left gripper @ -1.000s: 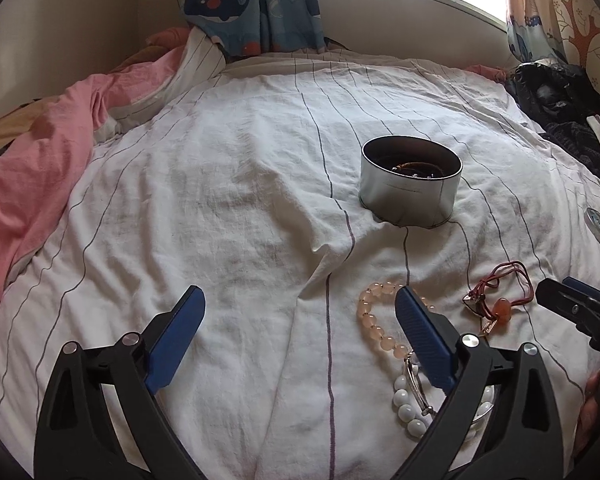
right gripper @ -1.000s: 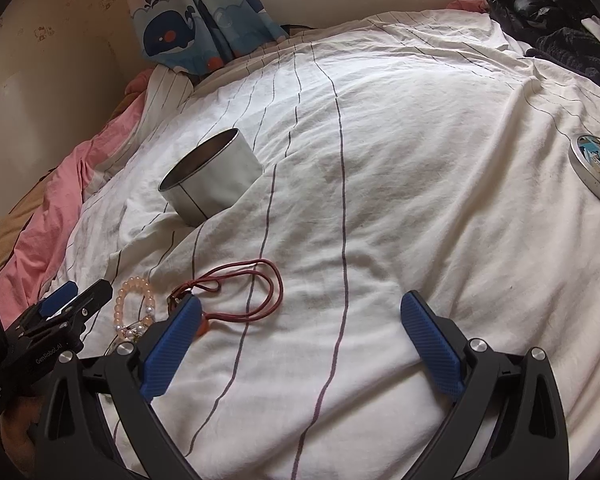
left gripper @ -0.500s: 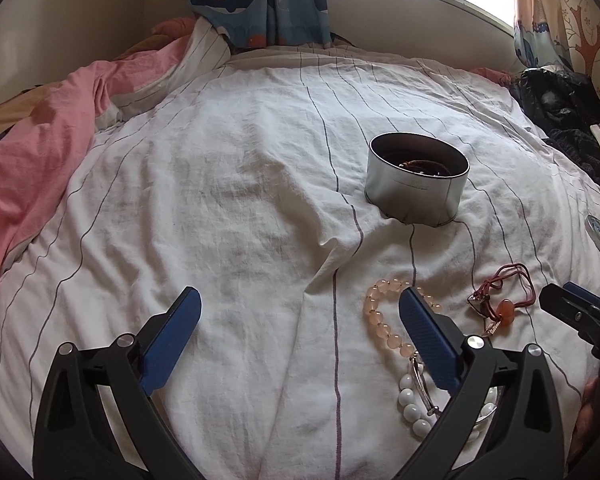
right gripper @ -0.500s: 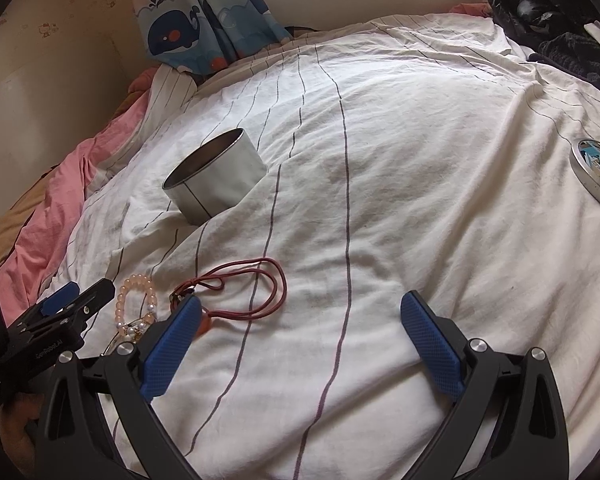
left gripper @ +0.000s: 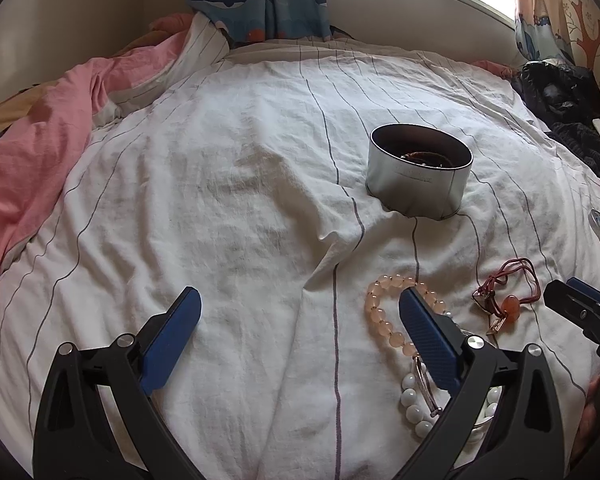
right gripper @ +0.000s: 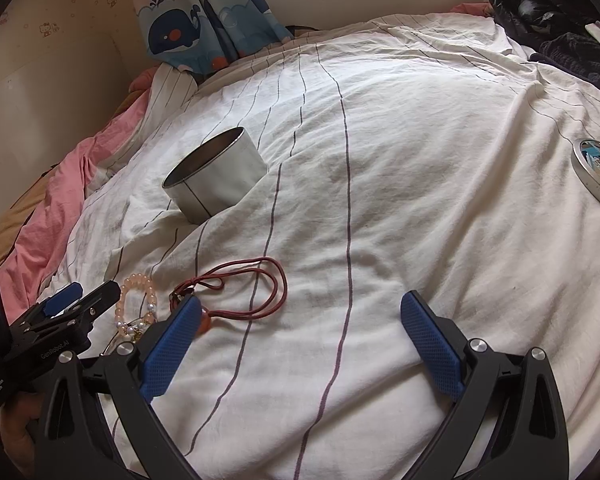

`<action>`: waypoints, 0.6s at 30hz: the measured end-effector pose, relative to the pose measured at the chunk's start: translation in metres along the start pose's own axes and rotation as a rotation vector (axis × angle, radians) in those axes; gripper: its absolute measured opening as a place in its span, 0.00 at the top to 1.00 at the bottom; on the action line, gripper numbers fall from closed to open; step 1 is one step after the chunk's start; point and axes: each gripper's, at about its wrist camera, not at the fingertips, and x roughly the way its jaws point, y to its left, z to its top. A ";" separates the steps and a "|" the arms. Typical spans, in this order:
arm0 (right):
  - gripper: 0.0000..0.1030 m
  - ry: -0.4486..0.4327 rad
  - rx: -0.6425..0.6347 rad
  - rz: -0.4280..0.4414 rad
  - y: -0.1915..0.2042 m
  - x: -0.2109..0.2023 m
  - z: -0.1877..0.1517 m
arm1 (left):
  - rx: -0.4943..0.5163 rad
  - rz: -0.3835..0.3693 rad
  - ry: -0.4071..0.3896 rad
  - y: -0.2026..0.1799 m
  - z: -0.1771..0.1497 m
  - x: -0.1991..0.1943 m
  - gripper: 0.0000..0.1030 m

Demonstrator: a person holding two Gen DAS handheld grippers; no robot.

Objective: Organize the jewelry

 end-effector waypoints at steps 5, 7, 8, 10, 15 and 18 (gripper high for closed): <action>0.07 0.000 0.001 0.001 0.000 0.000 0.000 | 0.002 0.002 0.002 -0.001 0.000 0.001 0.07; 0.07 0.000 0.001 0.001 0.000 0.000 0.000 | 0.002 0.002 0.002 -0.001 0.000 0.001 0.07; 0.07 0.000 0.001 0.001 0.000 0.000 0.000 | 0.002 0.002 0.002 -0.001 0.000 0.001 0.07; 0.07 0.000 0.001 0.001 0.000 0.000 0.000 | 0.004 0.004 0.004 -0.001 -0.001 0.002 0.07; 0.07 0.000 0.001 0.001 0.000 0.000 0.000 | 0.005 0.005 0.005 -0.002 -0.001 0.002 0.07; 0.07 0.000 0.001 0.001 0.000 0.000 0.000 | 0.006 0.007 0.006 -0.002 -0.001 0.003 0.07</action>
